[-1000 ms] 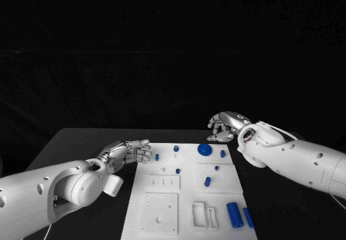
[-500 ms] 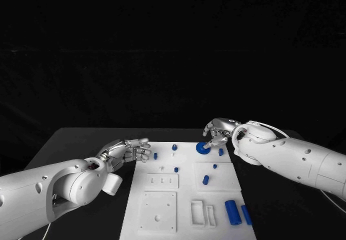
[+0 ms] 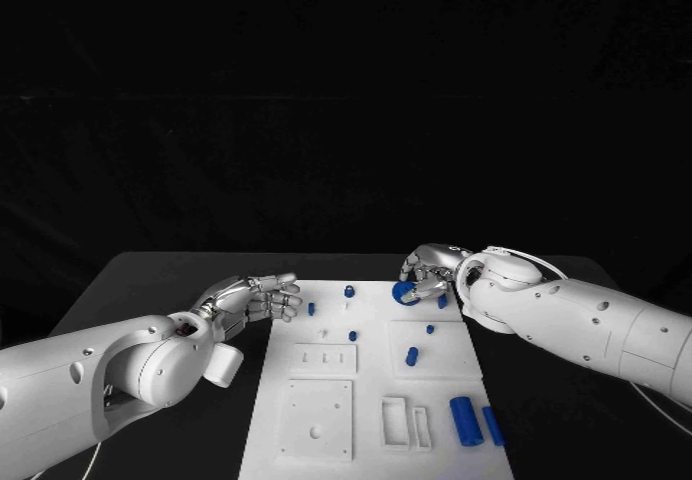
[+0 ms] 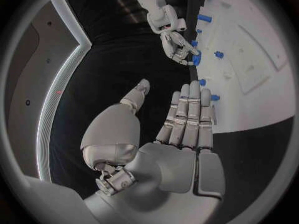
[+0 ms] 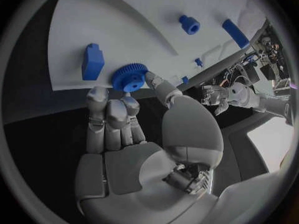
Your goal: Assemble the parts on the task board
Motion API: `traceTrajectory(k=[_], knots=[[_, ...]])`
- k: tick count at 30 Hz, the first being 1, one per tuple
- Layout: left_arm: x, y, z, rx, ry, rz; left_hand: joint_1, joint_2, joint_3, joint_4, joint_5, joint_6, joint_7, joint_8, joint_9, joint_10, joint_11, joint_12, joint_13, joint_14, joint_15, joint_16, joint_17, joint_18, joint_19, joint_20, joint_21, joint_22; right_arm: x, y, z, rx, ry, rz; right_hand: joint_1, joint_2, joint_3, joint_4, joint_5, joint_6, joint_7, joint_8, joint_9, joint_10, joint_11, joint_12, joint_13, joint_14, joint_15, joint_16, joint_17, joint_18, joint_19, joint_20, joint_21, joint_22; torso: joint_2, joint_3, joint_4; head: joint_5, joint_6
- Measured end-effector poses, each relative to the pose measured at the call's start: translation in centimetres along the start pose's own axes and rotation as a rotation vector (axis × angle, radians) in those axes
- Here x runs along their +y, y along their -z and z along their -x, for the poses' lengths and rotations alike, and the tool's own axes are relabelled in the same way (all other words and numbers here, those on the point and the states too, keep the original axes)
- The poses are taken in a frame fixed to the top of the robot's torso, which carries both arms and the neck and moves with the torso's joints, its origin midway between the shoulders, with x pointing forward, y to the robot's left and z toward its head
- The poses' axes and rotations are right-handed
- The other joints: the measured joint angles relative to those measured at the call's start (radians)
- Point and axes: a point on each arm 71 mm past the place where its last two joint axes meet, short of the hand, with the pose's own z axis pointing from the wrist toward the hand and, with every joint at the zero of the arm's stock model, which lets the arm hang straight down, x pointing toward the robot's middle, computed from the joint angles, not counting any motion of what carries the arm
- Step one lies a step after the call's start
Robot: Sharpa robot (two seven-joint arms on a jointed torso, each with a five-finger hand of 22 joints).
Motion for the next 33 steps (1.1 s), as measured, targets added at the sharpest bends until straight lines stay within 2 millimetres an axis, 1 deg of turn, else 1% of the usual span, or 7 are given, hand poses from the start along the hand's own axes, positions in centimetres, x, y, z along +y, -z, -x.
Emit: traceTrajectory(k=[5,11,16,18,21,25,33], knots=[[0.00,0.02,0.03,0.000,0.000,0.000,0.000,0.000,0.000,0.000,0.000,0.000,0.000,0.000,0.000,0.000,0.000,0.000,0.000,0.000,0.000,0.000,0.000,0.000,0.000,0.000,0.000,0.000,-0.03,0.00,-0.04,0.006,0.000,0.001,0.005,0.014,0.018,0.001,0.012,0.015,-0.015,0.010,0.003,-0.004,-0.004,0.000,-0.001,-0.001,0.000,0.000,0.005,0.000,-0.002,-0.001,0.004,0.000,0.000,-0.0007,0.0000,-0.002,0.001],[0.01,0.04,0.11,-0.001,0.000,0.001,0.004,0.004,0.000,0.000,0.000,0.000,0.000,0.000,0.001,0.000,0.000,0.000,0.000,0.000,0.000,-0.004,0.001,0.000,0.000,0.000,0.000,0.000,-0.24,0.10,0.01,0.012,0.001,0.001,0.020,0.029,0.063,0.001,0.031,0.031,-0.031,0.018,0.007,-0.008,-0.007,0.000,-0.006,-0.002,-0.009,-0.005,0.011,0.000,-0.004,0.000,0.009,0.000,-0.001,-0.0007,-0.0008,-0.001,-0.001],[0.02,0.03,0.21,-0.003,-0.001,0.001,0.004,0.004,0.000,0.000,0.000,0.000,0.000,0.000,0.001,0.000,0.000,0.000,0.000,0.000,0.000,-0.004,0.001,0.000,0.000,0.000,0.000,0.000,-0.28,0.13,0.02,0.016,0.001,0.003,0.020,0.029,0.090,-0.007,0.031,0.032,-0.032,0.018,0.008,-0.009,-0.009,0.000,-0.010,-0.002,-0.009,-0.010,0.015,0.000,-0.009,0.002,0.014,0.000,-0.001,-0.0008,-0.0012,-0.002,-0.003],[0.03,0.03,0.21,-0.002,-0.001,0.001,0.004,0.004,0.000,0.000,0.000,0.000,0.000,0.000,0.001,0.000,0.000,0.000,0.000,0.000,0.000,-0.004,0.001,0.000,0.000,0.000,0.000,0.000,-0.29,0.14,0.01,0.016,0.001,0.004,0.020,0.029,0.090,-0.007,0.031,0.029,-0.029,0.016,0.007,-0.009,-0.009,0.000,-0.011,-0.002,-0.009,-0.010,0.017,0.000,-0.009,0.002,0.017,0.000,-0.001,-0.0009,-0.0014,-0.002,-0.003],[0.03,0.01,0.18,-0.001,-0.001,0.002,0.004,0.004,0.000,0.000,0.000,0.000,0.000,0.000,0.001,0.000,0.000,0.000,0.000,0.000,0.000,-0.004,0.001,0.000,0.000,0.000,0.000,0.000,-0.29,0.15,-0.01,0.016,0.001,0.005,0.008,0.018,0.084,-0.013,0.043,0.009,-0.009,-0.001,0.002,-0.013,-0.005,0.000,-0.012,-0.002,-0.009,-0.016,0.021,0.000,-0.009,0.002,0.017,0.000,-0.001,-0.0008,-0.0017,-0.003,-0.003],[0.03,0.01,0.19,-0.001,-0.001,0.002,0.004,0.004,0.000,0.000,0.000,0.000,0.000,0.000,0.001,0.000,0.000,0.000,0.000,0.000,0.000,-0.004,0.001,0.000,0.000,0.000,0.000,0.000,-0.36,0.18,-0.02,0.016,0.001,0.004,0.000,0.009,0.073,-0.024,0.043,-0.004,0.004,-0.009,-0.004,-0.017,-0.001,0.000,-0.016,0.003,-0.004,-0.016,0.024,0.000,-0.012,0.005,0.017,0.000,-0.001,-0.0007,-0.0017,-0.004,-0.004],[0.04,0.02,0.24,-0.001,-0.001,0.003,0.004,0.004,0.000,0.000,0.000,0.000,0.000,0.000,0.002,0.000,0.000,0.000,-0.001,0.000,0.000,-0.004,0.001,-0.001,0.000,0.000,0.000,0.000,-0.50,0.27,0.01,0.016,0.001,0.003,-0.001,0.008,0.065,-0.032,0.043,-0.009,0.009,-0.012,-0.007,-0.022,0.004,0.000,-0.018,0.000,0.000,-0.020,0.027,0.000,-0.013,0.005,0.017,0.000,-0.001,0.0000,-0.0012,-0.005,-0.004]])
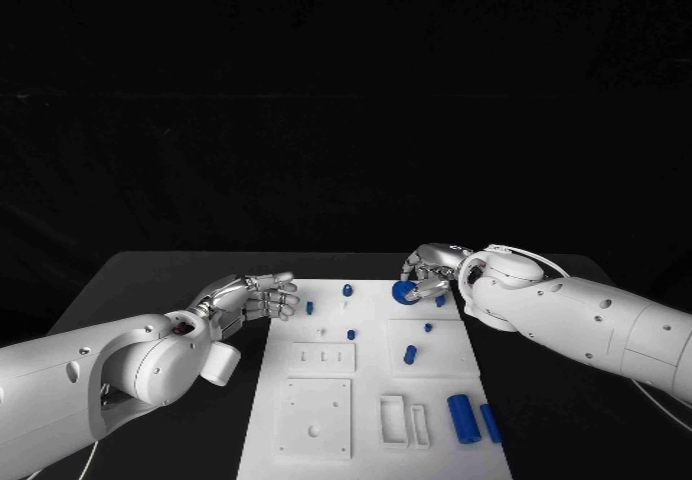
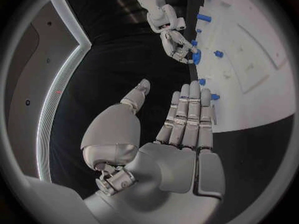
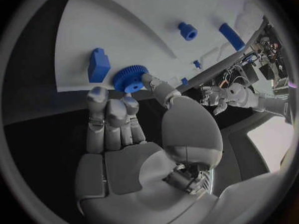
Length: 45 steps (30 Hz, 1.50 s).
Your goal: Assemble the parts on the task board
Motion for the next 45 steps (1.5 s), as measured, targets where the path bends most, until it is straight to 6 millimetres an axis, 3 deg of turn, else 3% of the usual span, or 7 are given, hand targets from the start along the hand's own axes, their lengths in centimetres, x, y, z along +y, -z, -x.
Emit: traceTrajectory(k=[6,18,27,32,45], knots=[[0.00,0.00,0.00,0.001,0.000,0.000,0.000,0.000,0.002,-0.002,0.000,0.000,0.000,0.000,0.000,0.000,0.000,0.000,0.000,0.000,0.000,0.000,0.000,0.000,0.000,0.000,0.000,0.000,-0.07,0.06,0.00,0.001,0.000,0.000,0.013,-0.012,-0.004,-0.004,0.004,-0.006,0.006,-0.005,-0.002,-0.004,0.004,0.000,-0.002,0.000,0.000,-0.005,0.003,-0.001,-0.007,-0.003,0.000,0.000,0.000,0.0006,0.0000,0.000,0.001],[0.02,0.02,0.04,0.001,-0.001,0.002,0.000,0.000,0.002,-0.002,0.000,0.000,0.000,0.000,0.000,0.000,0.000,0.000,0.000,0.000,0.000,0.000,0.000,0.000,0.000,0.000,0.000,0.000,-0.12,0.14,0.03,0.010,0.000,0.003,0.058,0.003,0.018,-0.007,0.034,-0.007,0.007,-0.006,-0.003,-0.007,0.007,0.000,-0.007,0.000,0.000,-0.009,0.010,-0.001,-0.009,-0.002,0.000,0.000,0.000,0.0000,0.0001,-0.002,0.001],[0.03,0.04,0.03,0.002,-0.001,0.003,0.000,0.000,0.002,-0.002,0.000,0.000,0.000,0.000,0.001,0.000,0.000,0.000,0.000,0.000,0.000,0.000,0.000,0.000,0.000,0.000,0.000,0.000,0.04,0.16,0.04,0.013,0.005,0.008,0.073,0.014,0.077,-0.003,-0.039,0.018,-0.018,0.015,0.000,-0.009,0.005,0.004,-0.014,0.000,0.000,-0.015,0.021,-0.001,-0.009,-0.002,0.012,0.000,0.001,-0.0007,0.0001,-0.003,0.003],[0.03,0.04,0.03,0.002,-0.001,0.003,0.000,0.000,0.001,-0.004,0.000,0.000,0.000,0.000,0.001,0.000,0.000,0.000,0.000,0.000,0.000,0.000,0.000,0.000,0.000,0.000,0.000,0.000,0.20,0.16,-0.06,0.006,0.034,0.016,0.069,0.012,0.078,-0.002,-0.069,0.026,-0.026,0.026,0.007,-0.005,-0.003,0.005,-0.018,0.007,-0.007,-0.015,0.026,-0.001,-0.009,-0.001,0.018,0.000,0.000,-0.0007,0.0006,-0.005,0.003],[0.07,0.01,0.09,0.001,-0.003,0.005,0.000,0.000,0.000,-0.005,0.000,0.000,0.000,-0.004,0.000,0.000,0.000,0.000,0.000,0.000,0.000,0.000,0.000,0.000,0.000,0.000,0.000,0.000,0.41,0.15,-0.42,-0.021,0.089,0.034,0.038,0.015,0.062,-0.001,-0.079,0.030,-0.030,0.027,0.009,0.000,-0.009,0.004,-0.022,0.010,-0.010,-0.017,0.032,-0.001,-0.009,-0.001,0.028,0.000,0.000,-0.0007,0.0007,-0.004,-0.001]])
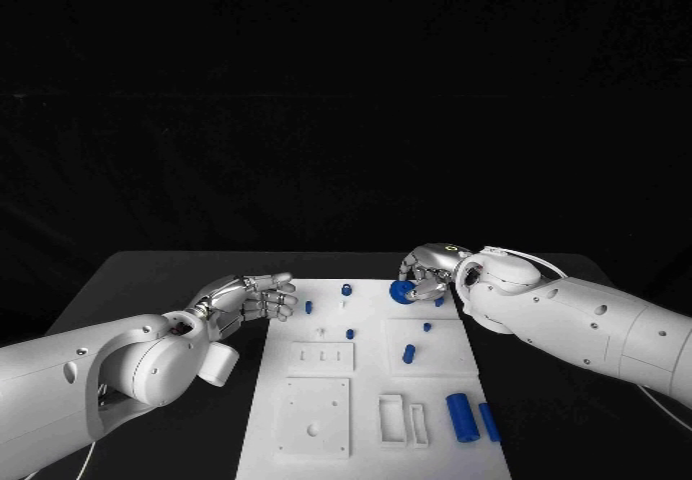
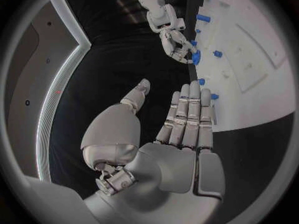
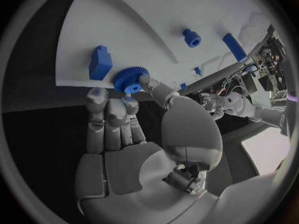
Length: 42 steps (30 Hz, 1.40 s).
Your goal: Assemble the parts on the task board
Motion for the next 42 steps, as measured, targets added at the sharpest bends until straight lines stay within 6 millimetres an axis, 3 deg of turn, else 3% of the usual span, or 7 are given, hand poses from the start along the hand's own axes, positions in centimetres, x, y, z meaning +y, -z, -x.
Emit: traceTrajectory(k=[6,13,25,42], knots=[[0.0,0.0,0.0,0.000,0.000,0.000,0.000,0.000,0.000,0.000,0.000,0.000,0.000,0.000,0.000,0.000,0.000,0.000,0.000,0.000,0.000,0.000,0.001,0.000,0.000,0.000,0.000,0.000,0.6,0.1,-0.1,-0.037,0.050,0.019,-0.010,0.001,-0.003,0.003,0.003,0.000,0.000,0.007,-0.002,0.002,-0.002,0.002,-0.003,0.000,0.000,-0.003,0.002,0.000,-0.001,0.001,0.000,0.000,0.000,-0.0005,0.0000,0.000,0.001],[0.0,-0.1,-0.1,0.003,-0.001,0.000,0.000,0.000,0.000,0.000,0.000,0.000,0.000,0.000,0.001,0.000,0.000,0.000,0.000,0.000,0.000,0.000,0.001,0.000,0.000,0.000,0.000,0.000,2.1,0.4,-0.4,-0.097,0.120,0.047,-0.015,-0.014,0.043,0.043,0.017,0.011,-0.011,0.014,0.004,0.016,-0.013,0.004,-0.009,0.009,-0.006,-0.008,0.008,0.000,0.008,-0.004,0.006,0.000,0.000,-0.0007,0.0010,-0.002,0.003],[0.0,-0.1,-0.1,0.002,-0.002,0.001,0.000,0.000,0.000,0.000,0.000,0.000,0.000,0.000,0.001,0.000,0.000,0.000,0.000,0.000,0.000,0.000,0.001,0.000,0.000,0.000,0.000,0.000,4.9,1.7,0.0,-0.198,0.153,0.106,-0.005,-0.051,0.099,0.098,-0.026,0.027,-0.026,0.026,0.003,0.035,-0.018,0.008,-0.012,0.017,-0.010,-0.012,0.017,0.000,0.022,-0.008,0.019,0.000,-0.001,-0.0012,0.0024,0.002,0.008],[0.0,0.0,-0.3,0.006,0.000,0.001,0.000,0.000,0.003,-0.003,0.000,0.000,0.000,0.000,0.001,0.000,0.000,0.000,0.000,0.000,0.000,0.000,0.000,0.000,0.000,0.000,0.000,0.000,10.1,1.3,0.2,-0.277,0.164,0.216,-0.001,-0.065,0.115,0.114,-0.039,0.032,-0.032,0.026,0.002,0.039,-0.018,0.008,-0.014,0.018,-0.011,-0.014,0.019,0.000,0.022,-0.008,0.023,0.000,0.000,-0.0024,0.0022,0.013,0.016]])
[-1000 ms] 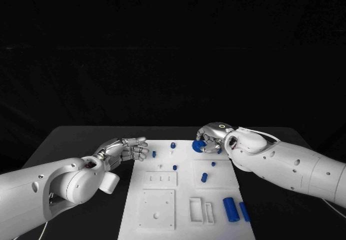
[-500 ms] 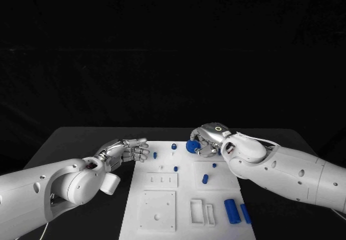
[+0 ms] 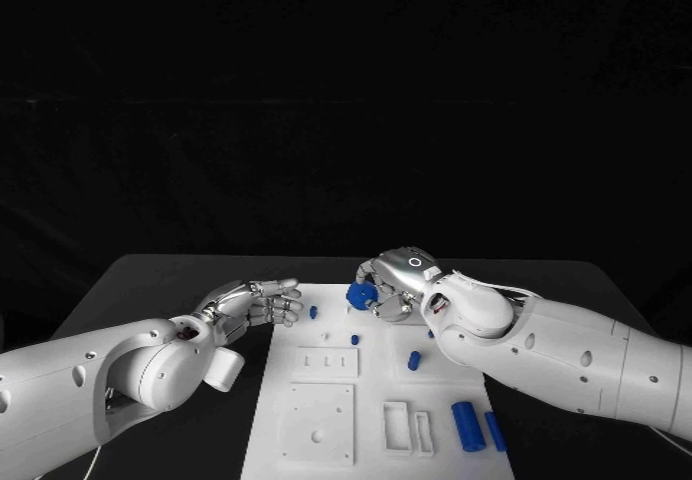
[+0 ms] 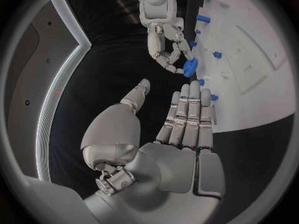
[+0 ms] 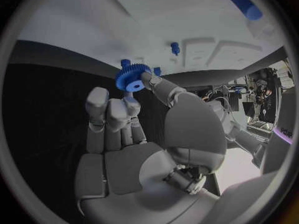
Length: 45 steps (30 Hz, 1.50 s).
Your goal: Assemble the parts on the task board
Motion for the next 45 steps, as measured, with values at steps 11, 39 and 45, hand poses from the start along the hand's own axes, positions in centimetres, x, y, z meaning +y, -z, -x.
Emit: traceTrajectory(k=[11,39,45], knots=[[0.0,-0.1,0.0,0.001,-0.001,0.000,0.000,0.000,0.000,0.000,0.000,0.000,0.000,0.000,0.000,0.000,0.000,0.000,0.000,0.000,0.000,0.000,0.001,0.000,0.000,0.000,0.000,0.000,1.6,-1.0,-1.7,0.020,0.007,0.018,0.000,0.000,0.003,0.003,0.000,0.000,0.000,-0.001,0.000,0.002,-0.001,0.000,0.000,0.000,0.000,0.000,0.000,0.000,0.000,0.000,0.000,0.000,0.002,-0.0001,0.0024,0.006,-0.003],[0.0,-0.2,-0.2,0.004,-0.001,-0.001,0.004,0.004,0.000,0.000,0.000,0.000,0.000,0.000,0.001,0.000,0.000,0.000,0.000,0.000,0.000,0.000,0.000,0.000,0.000,0.000,0.000,0.000,2.4,-2.1,-3.2,0.044,0.018,0.016,0.005,-0.011,-0.005,0.009,-0.027,-0.007,0.029,-0.042,-0.015,-0.001,0.012,-0.001,0.000,0.002,0.002,-0.005,0.003,0.000,-0.002,0.002,0.000,0.000,0.001,0.0017,0.0012,0.015,-0.008],[0.0,-0.2,-0.2,0.003,-0.001,-0.001,0.004,0.004,0.000,0.000,0.000,0.000,0.000,0.000,0.000,0.000,0.000,0.000,0.000,0.000,0.000,0.000,0.000,0.000,0.000,0.000,0.000,0.000,2.5,-2.3,-3.3,0.049,0.011,0.016,0.001,-0.015,-0.022,0.007,-0.034,-0.022,0.043,-0.061,-0.025,-0.003,0.013,-0.001,0.000,0.003,0.004,-0.009,0.004,0.000,-0.002,0.002,0.000,0.000,0.001,0.0017,0.0012,0.016,-0.008]])
